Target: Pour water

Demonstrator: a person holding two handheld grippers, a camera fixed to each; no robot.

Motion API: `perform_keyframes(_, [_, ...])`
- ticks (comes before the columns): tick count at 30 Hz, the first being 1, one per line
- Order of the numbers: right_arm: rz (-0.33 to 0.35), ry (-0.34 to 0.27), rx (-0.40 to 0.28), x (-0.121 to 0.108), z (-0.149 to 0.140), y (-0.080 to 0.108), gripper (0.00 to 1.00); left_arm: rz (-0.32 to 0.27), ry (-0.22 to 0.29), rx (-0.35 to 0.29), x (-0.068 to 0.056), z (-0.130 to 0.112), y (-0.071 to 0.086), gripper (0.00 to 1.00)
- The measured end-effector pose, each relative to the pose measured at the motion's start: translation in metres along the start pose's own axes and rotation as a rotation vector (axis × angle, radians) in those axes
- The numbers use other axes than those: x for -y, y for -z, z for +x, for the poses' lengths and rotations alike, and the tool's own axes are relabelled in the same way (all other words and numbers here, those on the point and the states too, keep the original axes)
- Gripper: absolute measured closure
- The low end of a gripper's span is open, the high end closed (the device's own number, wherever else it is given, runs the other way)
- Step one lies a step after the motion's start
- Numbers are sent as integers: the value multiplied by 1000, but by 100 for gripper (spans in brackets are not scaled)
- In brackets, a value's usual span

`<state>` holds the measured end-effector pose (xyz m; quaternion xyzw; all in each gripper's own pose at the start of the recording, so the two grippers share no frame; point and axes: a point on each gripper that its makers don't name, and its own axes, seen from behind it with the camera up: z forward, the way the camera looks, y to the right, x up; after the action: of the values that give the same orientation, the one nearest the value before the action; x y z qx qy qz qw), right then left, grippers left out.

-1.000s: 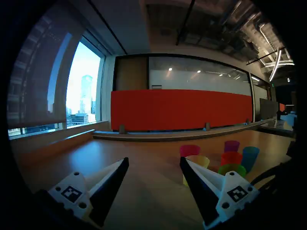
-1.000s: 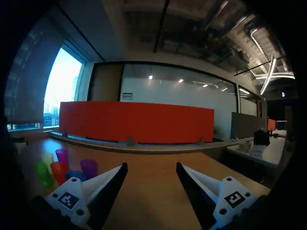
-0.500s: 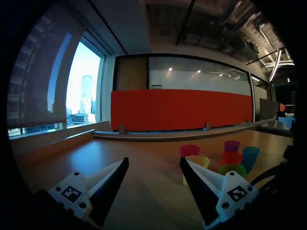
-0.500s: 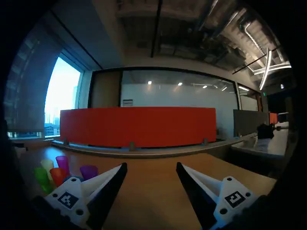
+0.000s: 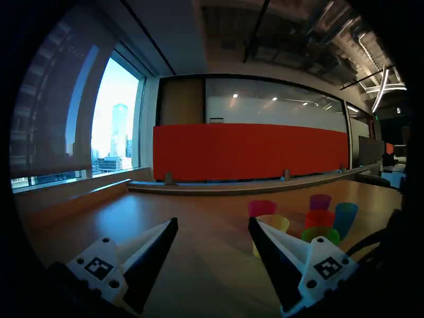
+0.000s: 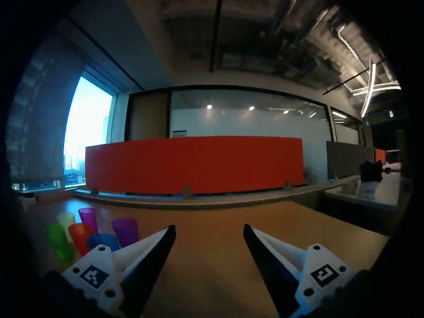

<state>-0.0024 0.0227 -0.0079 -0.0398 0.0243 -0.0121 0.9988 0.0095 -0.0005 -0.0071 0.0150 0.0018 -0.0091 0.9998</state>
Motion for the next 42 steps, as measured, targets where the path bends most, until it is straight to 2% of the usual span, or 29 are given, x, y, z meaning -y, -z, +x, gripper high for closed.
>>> perform_keyframes(15, [0, 28, 22, 2, -9, -2, 1, 0, 0, 0, -1, 0, -1, 1])
perform_keyframes(42, [2, 25, 24, 3, -9, 2, 1, 0, 0, 0, -1, 0, -1, 1])
